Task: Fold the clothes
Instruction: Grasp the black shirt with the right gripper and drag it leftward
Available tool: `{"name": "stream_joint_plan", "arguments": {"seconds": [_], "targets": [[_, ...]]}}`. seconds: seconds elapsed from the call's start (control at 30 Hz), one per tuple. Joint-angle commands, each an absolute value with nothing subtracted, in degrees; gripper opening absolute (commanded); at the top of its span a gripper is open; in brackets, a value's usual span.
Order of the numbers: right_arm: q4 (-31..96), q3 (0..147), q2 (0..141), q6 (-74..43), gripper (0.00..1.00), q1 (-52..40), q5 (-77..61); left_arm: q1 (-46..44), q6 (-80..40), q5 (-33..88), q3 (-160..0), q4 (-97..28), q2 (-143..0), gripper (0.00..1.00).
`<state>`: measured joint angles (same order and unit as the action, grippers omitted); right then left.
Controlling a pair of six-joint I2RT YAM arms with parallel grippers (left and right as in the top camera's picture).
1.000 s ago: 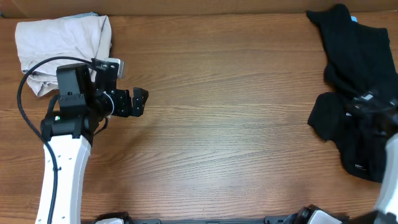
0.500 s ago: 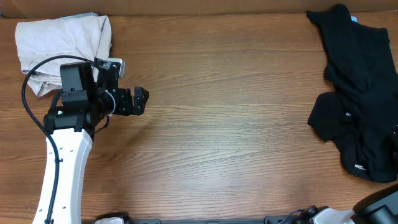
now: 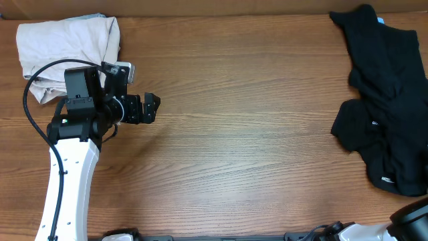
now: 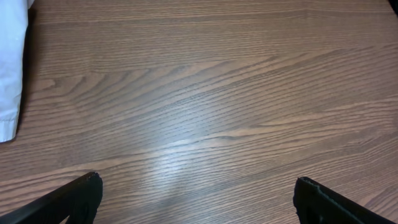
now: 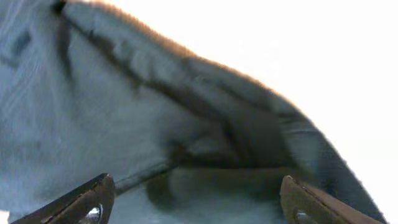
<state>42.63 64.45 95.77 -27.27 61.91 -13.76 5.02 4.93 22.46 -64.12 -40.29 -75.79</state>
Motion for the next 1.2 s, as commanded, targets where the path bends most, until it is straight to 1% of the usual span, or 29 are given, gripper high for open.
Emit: {"name": "stream_joint_plan", "arguments": {"seconds": [0.0, 0.2, 0.33, 0.37, 0.43, 0.5, 0.53, 0.6, 0.63, 0.7, 0.73, 0.77, 0.9, 1.03, 1.13, 1.17], "targets": [[42.96, 64.6, 95.92, -28.73, 0.9, 64.47, -14.98, 5.21, 6.24, 22.5, -65.36, -40.01, -76.07, 1.0], [45.28, 64.05, 96.01, -26.7, 0.9, 64.03, -15.11, 5.21, 6.24, 22.5, -65.36, -39.99, -76.07, 1.0], [47.62, 64.05, 96.03, -25.08, 0.85, 63.02, -14.31, 5.21, 6.24, 22.5, -65.36, -39.77, -76.07, 1.0], [48.16, 64.05, 96.03, -25.06, 0.82, 62.92, -14.0, 5.21, 6.24, 22.5, -65.36, -39.62, -76.09, 1.0], [48.58, 64.05, 96.03, -24.18, 0.67, 62.63, -14.13, 5.21, 6.24, 22.5, -65.36, -39.4, -76.09, 1.0], [48.58, 64.05, 96.03, -22.98, 0.5, 62.08, -14.26, 5.21, 6.24, 22.5, -65.36, -39.07, -76.09, 1.0], [48.56, 64.05, 96.03, -22.44, 0.45, 61.78, -14.26, 5.21, 6.22, 22.52, -65.36, -38.92, -76.09, 1.0], [48.4, 64.05, 96.03, -22.0, 0.4, 60.73, -14.26, 5.21, 6.22, 22.52, -65.36, -38.85, -76.09, 1.0], [48.34, 64.05, 96.03, -21.96, 0.35, 60.27, -14.26, 5.21, 6.22, 22.52, -65.36, -38.85, -76.09, 1.0], [47.86, 64.07, 96.03, -19.59, 0.21, 58.92, -15.49, 5.21, 6.22, 22.52, -65.36, -38.81, -76.09, 1.0], [47.18, 64.12, 95.98, -18.24, 0.08, 57.45, -17.34, 5.21, 6.22, 22.52, -65.36, -38.68, -76.09, 1.0], [46.72, 64.18, 95.88, -17.3, 0.05, 56.64, -19.05, 5.21, 6.22, 22.52, -65.36, -38.5, -76.09, 1.0], [46.89, 65.84, 94.43, -11.9, 0.04, 52.95, -26.7, 5.23, 6.09, 22.55, -65.67, -37.17, -76.05, 0.99], [50.48, 69.08, 91.15, -8.58, 0.04, 47.11, -31.35, 5.23, 5.32, 22.41, -68.75, -37.5, -76.05, 0.98], [53.39, 71.77, 88.25, -8.47, 0.04, 40.62, -34.24, 5.26, 5.1, 21.78, -73.08, -38.35, -76.05, 0.97], [54.26, 73.03, 86.7, -8.54, 0.04, 36.4, -35.29, 5.26, 4.97, 20.84, -75.7, -38.94, -76.05, 0.97]]}}
